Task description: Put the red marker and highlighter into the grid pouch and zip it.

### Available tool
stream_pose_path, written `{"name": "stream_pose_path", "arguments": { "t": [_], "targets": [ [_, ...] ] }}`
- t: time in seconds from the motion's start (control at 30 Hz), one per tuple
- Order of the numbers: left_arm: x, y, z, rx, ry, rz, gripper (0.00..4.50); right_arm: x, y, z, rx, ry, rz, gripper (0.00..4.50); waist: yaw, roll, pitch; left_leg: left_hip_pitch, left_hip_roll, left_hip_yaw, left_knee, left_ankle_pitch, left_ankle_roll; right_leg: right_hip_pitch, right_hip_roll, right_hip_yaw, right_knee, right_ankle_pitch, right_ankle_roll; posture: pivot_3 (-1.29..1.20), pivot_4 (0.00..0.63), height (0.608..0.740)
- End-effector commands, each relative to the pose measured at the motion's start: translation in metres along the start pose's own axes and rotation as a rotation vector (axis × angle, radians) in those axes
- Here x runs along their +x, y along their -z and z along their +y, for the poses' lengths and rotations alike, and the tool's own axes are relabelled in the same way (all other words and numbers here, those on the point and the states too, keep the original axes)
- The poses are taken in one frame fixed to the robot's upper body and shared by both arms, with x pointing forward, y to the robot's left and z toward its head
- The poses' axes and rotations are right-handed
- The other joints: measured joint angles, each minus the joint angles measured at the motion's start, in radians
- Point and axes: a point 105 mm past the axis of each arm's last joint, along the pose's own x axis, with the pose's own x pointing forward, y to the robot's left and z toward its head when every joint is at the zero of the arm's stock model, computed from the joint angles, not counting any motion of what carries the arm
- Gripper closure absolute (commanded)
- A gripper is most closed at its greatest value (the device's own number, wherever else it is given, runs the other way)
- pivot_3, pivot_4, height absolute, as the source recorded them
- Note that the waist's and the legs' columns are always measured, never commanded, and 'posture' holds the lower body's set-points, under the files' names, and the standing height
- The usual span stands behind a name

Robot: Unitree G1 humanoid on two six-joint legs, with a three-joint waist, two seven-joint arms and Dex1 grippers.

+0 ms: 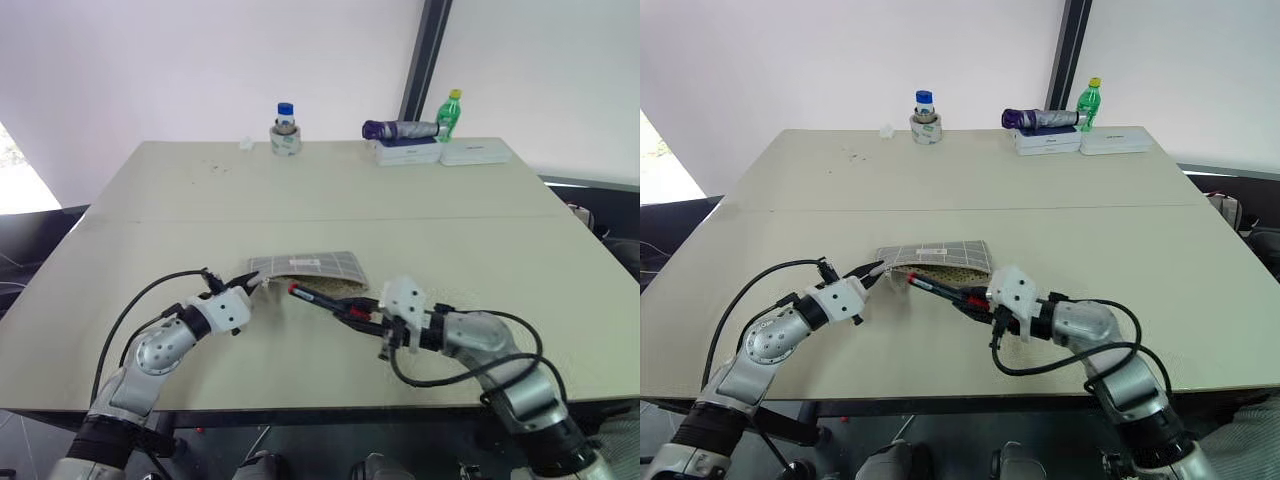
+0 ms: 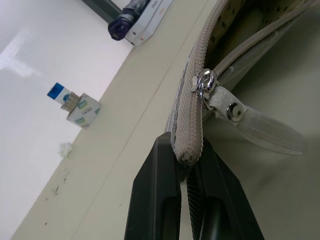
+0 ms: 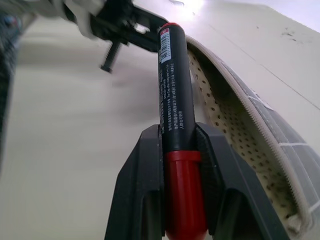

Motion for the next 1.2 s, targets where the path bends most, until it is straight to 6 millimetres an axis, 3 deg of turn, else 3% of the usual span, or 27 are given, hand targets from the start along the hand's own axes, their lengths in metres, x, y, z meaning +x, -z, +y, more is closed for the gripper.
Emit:
{"name": "stream_pose_path", "arguments": {
  "t": [0.03, 0.3, 0.43, 0.57, 0.7, 0.93, 1.1, 1.2],
  "targets": [
    [0.001, -0.011, 0.005, 0.027, -0.009, -0.046, 4.5, 0.003, -0.002, -0.013, -0.053, 0.05, 0.01, 4.14, 0.0, 0.0, 0.0, 0.0, 0.0, 0.0, 0.0, 0.0, 0.0, 0.0, 0.0, 0.0, 0.0, 0.0, 0.0, 0.0, 0.15, 0.74],
    [0.001, -0.024, 0.006, 0.032, 0.007, -0.103, 4.5, 0.007, 0.014, -0.014, -0.228, 0.01, 0.095, 4.14, -0.002, 0.0, 0.0, 0.0, 0.0, 0.0, 0.0, 0.0, 0.0, 0.0, 0.0, 0.0, 0.0, 0.0, 0.0, 0.0, 0.15, 0.74],
    [0.002, -0.025, 0.006, 0.031, 0.016, -0.103, 4.5, 0.013, -0.012, -0.021, -0.165, 0.062, -0.039, 4.14, -0.002, 0.0, 0.0, 0.0, 0.0, 0.0, 0.0, 0.0, 0.0, 0.0, 0.001, 0.0, 0.0, 0.0, 0.0, 0.0, 0.15, 0.74],
    [0.001, -0.017, 0.004, 0.031, 0.009, -0.064, 4.5, 0.007, -0.034, -0.009, -0.113, -0.012, -0.173, 4.14, 0.0, 0.0, 0.0, 0.0, 0.0, 0.0, 0.0, 0.0, 0.0, 0.0, 0.001, 0.0, 0.0, 0.0, 0.0, 0.0, 0.15, 0.74],
    [0.002, -0.018, 0.004, 0.025, 0.002, -0.064, 4.5, 0.0, -0.02, 0.003, -0.175, -0.108, -0.104, 4.14, 0.001, 0.0, 0.0, 0.0, 0.0, 0.0, 0.0, 0.0, 0.0, 0.0, 0.0, 0.0, 0.0, 0.0, 0.0, 0.0, 0.15, 0.74],
    [0.002, -0.02, 0.005, 0.02, -0.002, -0.071, 4.5, -0.003, 0.017, -0.023, -0.286, 0.006, 0.107, 4.14, -0.002, 0.0, 0.0, 0.0, 0.0, 0.0, 0.0, 0.0, 0.0, 0.0, 0.001, 0.0, 0.001, 0.0, 0.0, 0.0, 0.15, 0.74],
    [0.002, -0.021, 0.005, 0.019, 0.003, -0.072, 4.5, -0.003, 0.015, -0.03, -0.238, 0.045, 0.09, 4.14, -0.002, 0.0, 0.0, 0.0, 0.0, 0.001, 0.0, 0.001, -0.001, 0.0, 0.001, 0.0, 0.001, 0.0, 0.0, 0.0, 0.15, 0.74],
    [0.003, -0.021, 0.002, 0.016, 0.015, -0.078, 4.5, 0.008, 0.008, -0.034, -0.254, 0.087, 0.066, 4.14, -0.002, 0.0, 0.0, 0.0, 0.0, 0.001, 0.0, 0.001, -0.002, 0.0, 0.001, 0.0, 0.001, 0.0, 0.0, 0.0, 0.15, 0.74]
  ]
}}
